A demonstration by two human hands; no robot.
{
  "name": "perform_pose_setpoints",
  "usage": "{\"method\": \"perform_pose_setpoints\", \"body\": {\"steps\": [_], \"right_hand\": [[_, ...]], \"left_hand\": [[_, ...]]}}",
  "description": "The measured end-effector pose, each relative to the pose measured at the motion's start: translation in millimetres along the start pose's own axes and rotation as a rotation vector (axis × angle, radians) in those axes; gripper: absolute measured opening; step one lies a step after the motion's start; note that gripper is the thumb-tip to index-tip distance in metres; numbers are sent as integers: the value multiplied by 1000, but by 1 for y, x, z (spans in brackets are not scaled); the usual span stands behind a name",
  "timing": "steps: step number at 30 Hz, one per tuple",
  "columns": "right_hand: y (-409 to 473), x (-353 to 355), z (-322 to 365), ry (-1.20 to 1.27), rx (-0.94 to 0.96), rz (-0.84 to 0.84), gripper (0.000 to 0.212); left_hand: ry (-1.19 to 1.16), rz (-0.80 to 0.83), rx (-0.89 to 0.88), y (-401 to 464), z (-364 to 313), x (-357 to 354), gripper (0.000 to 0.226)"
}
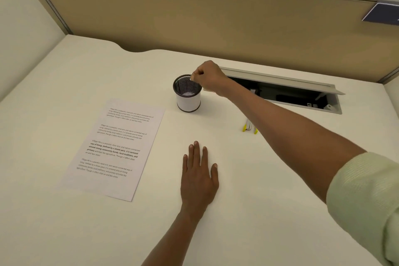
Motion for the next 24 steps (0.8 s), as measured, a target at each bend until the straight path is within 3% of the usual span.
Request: {"method": "perform_pose_setpoints", "body": {"steps": [14, 24], "right_hand": [[6, -7, 14, -495, 214, 52, 9], [4, -13, 14, -609, 261, 106, 34]], "left_hand": [[5, -11, 3, -1, 0, -2, 59], [3, -12, 1, -1, 0, -2, 59]]}}
Point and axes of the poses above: each hand's wrist, its own y-axis towards the middle knuckle, its own x-axis out of the back of the hand, z = x × y, the point moved 4 cm from there along y, towards the middle knuckle, and after that the axes turned 3 degrees about z, right-handed, at the moved point
